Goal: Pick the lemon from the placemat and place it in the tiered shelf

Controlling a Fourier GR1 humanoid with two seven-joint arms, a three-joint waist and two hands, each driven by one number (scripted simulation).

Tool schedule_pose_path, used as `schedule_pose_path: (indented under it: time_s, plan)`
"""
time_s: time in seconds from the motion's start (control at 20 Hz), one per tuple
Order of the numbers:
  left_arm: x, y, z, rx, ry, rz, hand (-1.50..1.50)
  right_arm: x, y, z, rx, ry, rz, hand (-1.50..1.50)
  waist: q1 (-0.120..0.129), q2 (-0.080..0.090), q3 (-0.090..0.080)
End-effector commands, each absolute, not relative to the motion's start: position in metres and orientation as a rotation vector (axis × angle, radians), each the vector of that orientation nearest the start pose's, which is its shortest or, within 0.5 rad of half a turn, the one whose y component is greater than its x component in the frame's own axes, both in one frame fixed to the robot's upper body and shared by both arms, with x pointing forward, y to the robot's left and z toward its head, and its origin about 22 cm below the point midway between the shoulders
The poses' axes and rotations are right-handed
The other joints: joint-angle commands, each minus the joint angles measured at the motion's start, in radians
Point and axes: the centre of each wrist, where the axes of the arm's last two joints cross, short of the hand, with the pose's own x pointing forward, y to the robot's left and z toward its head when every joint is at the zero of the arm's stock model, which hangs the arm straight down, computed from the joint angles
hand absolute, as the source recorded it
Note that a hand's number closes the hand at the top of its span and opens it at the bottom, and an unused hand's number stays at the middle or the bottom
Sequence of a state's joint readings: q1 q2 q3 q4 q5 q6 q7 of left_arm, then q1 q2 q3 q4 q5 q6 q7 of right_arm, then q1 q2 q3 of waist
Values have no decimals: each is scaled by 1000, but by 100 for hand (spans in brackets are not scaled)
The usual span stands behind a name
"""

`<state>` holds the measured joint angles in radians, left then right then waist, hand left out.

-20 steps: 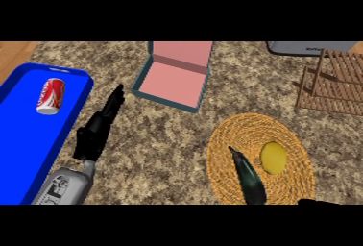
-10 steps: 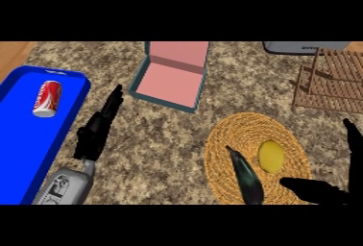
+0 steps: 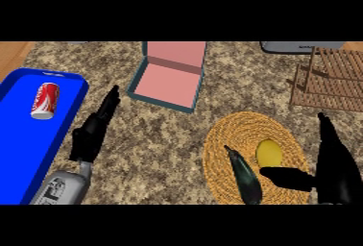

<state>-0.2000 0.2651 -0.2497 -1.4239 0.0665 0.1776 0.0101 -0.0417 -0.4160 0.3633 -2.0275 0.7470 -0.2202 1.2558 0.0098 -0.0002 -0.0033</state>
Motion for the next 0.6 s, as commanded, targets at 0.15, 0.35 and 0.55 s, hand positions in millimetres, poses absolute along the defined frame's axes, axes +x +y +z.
schedule_pose_path:
  time_s: [0.15,0.35,0.55]
  plan:
    - [278,207,2,97,-1584,-246,0,221,-176,115,-991,-758,193,-150,-10,0,0]
    - [271,226,0,119,-1564,-259,0,217,-170,116,-975,-734,206,-150,-8,-2,1]
    - [286,232,20,112,-1563,-248,0,226,-175,108,-1008,-700,212,-150,-9,0,2]
